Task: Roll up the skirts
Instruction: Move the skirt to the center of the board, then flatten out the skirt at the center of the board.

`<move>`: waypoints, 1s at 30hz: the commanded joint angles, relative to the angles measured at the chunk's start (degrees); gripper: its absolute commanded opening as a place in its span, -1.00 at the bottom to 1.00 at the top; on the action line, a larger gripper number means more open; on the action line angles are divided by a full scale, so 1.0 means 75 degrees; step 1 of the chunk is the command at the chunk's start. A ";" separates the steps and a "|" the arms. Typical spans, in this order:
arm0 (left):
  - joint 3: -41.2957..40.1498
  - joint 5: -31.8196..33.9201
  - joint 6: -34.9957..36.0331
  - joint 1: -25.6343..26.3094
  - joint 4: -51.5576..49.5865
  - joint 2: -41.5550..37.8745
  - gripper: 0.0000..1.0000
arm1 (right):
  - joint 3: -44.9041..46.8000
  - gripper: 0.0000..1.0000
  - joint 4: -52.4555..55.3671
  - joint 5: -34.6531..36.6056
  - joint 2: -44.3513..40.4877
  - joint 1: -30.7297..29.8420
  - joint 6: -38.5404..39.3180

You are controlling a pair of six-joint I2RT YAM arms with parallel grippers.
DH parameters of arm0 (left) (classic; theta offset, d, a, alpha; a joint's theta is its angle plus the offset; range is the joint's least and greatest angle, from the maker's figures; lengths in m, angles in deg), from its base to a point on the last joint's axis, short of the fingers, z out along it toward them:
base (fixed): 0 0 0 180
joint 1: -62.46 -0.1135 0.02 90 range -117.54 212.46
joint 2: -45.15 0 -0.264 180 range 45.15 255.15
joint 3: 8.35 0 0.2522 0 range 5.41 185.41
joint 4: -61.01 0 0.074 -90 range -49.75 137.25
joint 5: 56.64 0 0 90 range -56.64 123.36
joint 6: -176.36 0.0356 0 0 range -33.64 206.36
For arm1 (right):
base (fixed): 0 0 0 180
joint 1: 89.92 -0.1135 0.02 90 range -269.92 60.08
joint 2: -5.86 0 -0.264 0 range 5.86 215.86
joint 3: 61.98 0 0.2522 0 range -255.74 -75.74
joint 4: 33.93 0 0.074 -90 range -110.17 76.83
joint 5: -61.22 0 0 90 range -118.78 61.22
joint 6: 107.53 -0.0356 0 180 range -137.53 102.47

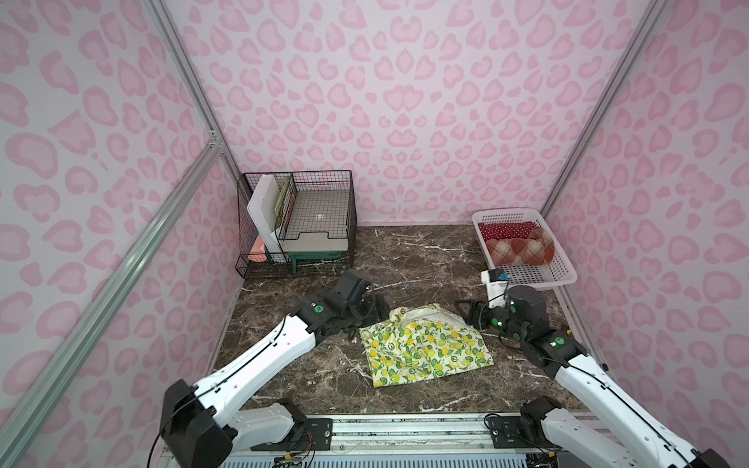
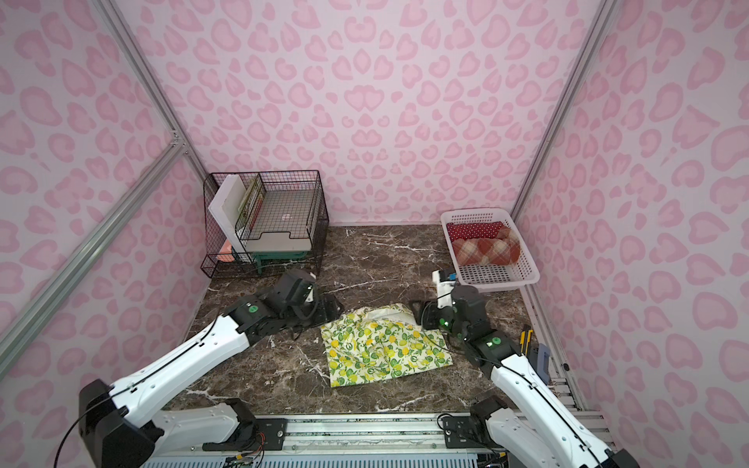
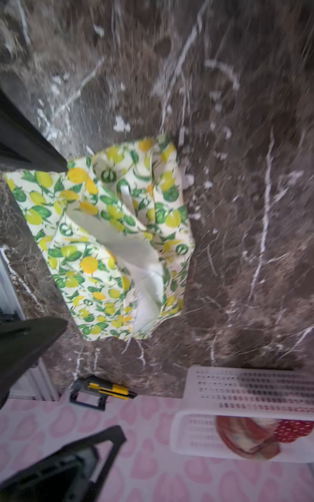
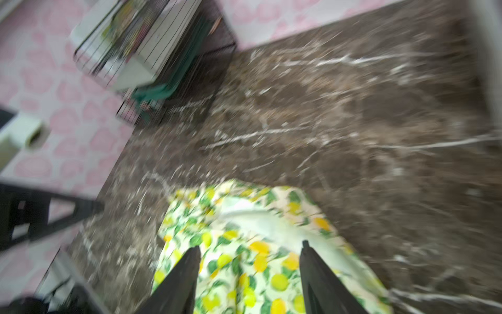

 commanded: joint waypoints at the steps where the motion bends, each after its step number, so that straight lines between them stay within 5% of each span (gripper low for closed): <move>1: -0.0466 0.0367 0.0193 -0.0985 -0.0670 -0.0707 0.73 | -0.0408 0.28 0.0007 0.0310 0.1060 -0.1709 0.0290; 7: -0.1017 -0.0170 0.0347 -0.2329 -0.0761 -0.1369 0.73 | -0.1709 0.35 0.0214 0.0387 0.3553 -0.3143 0.0550; 17: -0.1346 -0.0390 0.0585 -0.2648 -0.0822 -0.1810 0.73 | -0.2830 0.36 0.0767 0.1296 0.5595 -0.3651 0.0689; 22: -0.1279 -0.0445 0.0740 -0.2736 -0.0817 -0.1776 0.72 | -0.3511 0.01 0.1502 0.2448 0.6352 -0.3950 0.0672; 30: -0.1303 -0.0606 0.0776 -0.2762 -0.0641 -0.1545 0.72 | -0.3601 -0.97 0.1760 0.3158 0.6297 -0.4114 0.0555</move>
